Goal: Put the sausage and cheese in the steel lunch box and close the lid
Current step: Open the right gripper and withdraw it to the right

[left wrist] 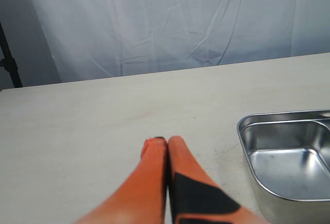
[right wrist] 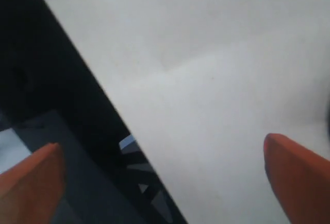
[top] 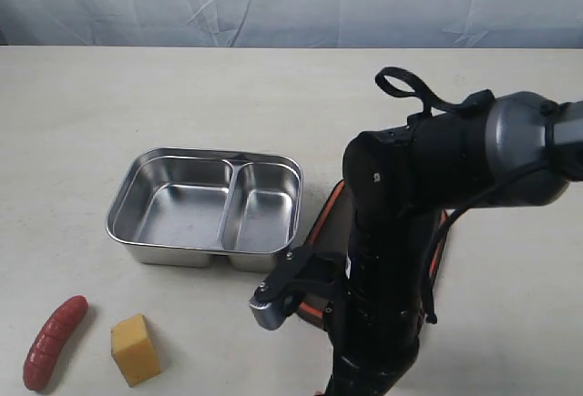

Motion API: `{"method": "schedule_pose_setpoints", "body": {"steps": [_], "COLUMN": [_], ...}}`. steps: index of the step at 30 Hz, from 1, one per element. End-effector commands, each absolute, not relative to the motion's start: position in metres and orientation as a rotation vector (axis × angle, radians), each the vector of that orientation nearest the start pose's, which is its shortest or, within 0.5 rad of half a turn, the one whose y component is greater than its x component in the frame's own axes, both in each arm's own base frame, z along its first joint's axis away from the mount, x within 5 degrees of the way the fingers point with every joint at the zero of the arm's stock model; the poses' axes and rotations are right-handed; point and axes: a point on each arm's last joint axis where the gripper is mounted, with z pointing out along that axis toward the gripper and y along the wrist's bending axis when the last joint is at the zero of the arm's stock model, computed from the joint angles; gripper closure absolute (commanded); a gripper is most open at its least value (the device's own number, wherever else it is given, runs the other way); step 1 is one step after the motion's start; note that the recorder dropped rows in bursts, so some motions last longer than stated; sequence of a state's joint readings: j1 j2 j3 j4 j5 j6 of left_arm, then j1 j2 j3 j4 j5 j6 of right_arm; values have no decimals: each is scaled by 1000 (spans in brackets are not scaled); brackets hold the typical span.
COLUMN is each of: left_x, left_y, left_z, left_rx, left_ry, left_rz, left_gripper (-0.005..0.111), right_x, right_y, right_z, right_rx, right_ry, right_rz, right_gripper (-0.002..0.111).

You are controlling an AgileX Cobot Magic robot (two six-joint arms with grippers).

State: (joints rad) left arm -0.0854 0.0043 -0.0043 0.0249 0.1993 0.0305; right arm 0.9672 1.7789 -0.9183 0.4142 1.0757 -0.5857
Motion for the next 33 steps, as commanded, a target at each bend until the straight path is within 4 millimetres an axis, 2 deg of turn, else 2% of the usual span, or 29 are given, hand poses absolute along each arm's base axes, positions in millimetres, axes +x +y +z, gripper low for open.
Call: {"method": "schedule_pose_setpoints", "body": {"steps": [1, 9, 14, 18, 21, 23, 28, 33], "left_x": [56, 56, 56, 56, 56, 56, 56, 56], "left_y": [-5, -5, -5, -5, -5, -5, -5, -5], "left_z": [196, 196, 196, 196, 196, 196, 196, 196], "left_rx": [123, 123, 123, 123, 123, 123, 123, 123], "left_ry": [1671, 1671, 1671, 1671, 1671, 1671, 1671, 1671], "left_rz": [-20, -20, -20, -20, -20, -20, -20, -20], "left_gripper": [107, 107, 107, 107, 107, 107, 107, 107], "right_x": [123, 127, 126, 118, 116, 120, 142, 155], "right_y": [244, 253, 257, 267, 274, 277, 286, 294], "right_z": [177, 227, 233, 240, 245, 245, 241, 244], "right_rx": [-2145, -2037, -1981, -1904, -1900, -1852, -1684, -1520], "right_ry": [2735, 2529, 2552, 2544, 2429, 2394, 2282, 2209], "right_rz": [587, 671, 747, 997, 1131, 1120, 922, 871], "right_gripper": [4, 4, 4, 4, 4, 4, 4, 4]}}
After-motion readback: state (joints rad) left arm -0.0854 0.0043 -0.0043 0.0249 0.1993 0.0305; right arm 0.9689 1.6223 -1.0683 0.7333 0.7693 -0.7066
